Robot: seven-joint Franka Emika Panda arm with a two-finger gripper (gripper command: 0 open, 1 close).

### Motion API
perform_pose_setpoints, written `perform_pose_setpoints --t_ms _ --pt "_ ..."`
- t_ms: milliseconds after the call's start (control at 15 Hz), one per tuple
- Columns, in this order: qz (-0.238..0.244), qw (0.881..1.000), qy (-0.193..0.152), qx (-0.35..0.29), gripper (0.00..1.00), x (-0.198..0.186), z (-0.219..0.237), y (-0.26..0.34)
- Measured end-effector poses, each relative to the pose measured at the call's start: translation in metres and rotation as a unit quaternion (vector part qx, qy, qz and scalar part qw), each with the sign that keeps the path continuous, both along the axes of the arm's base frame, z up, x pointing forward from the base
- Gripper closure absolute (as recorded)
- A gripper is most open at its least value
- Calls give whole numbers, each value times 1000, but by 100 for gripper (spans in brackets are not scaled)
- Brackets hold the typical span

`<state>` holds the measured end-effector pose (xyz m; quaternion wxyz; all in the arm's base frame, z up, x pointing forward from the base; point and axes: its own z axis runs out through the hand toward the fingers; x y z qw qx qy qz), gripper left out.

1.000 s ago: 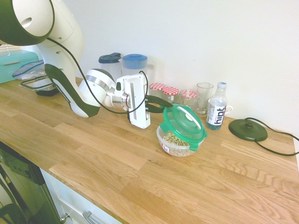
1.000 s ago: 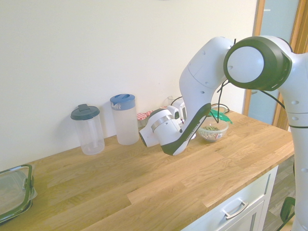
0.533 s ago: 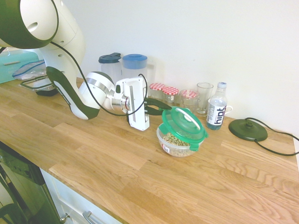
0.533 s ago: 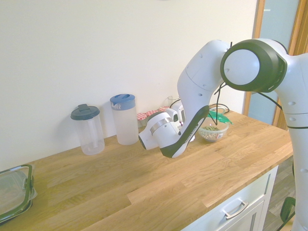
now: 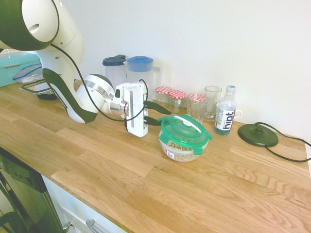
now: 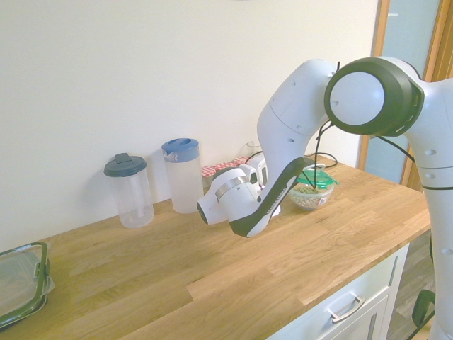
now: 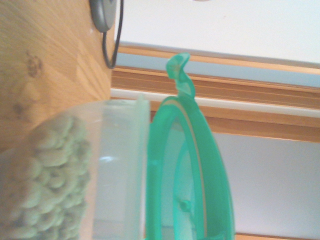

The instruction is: Cover the lid of food container

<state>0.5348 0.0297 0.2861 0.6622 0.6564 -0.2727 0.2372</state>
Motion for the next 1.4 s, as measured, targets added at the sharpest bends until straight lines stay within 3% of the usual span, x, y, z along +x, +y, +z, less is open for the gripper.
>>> perform_pose_setpoints --t_ms 467,733,933,1067,1400 --pt "-28 992 -4 124 0 1 51 -1" --pt "-46 967 -5 252 0 -7 103 23" --pt "-58 934 -1 352 0 -24 155 38" --pt "-58 907 7 418 0 -46 187 45" --pt "-22 832 -8 554 0 -116 201 21"
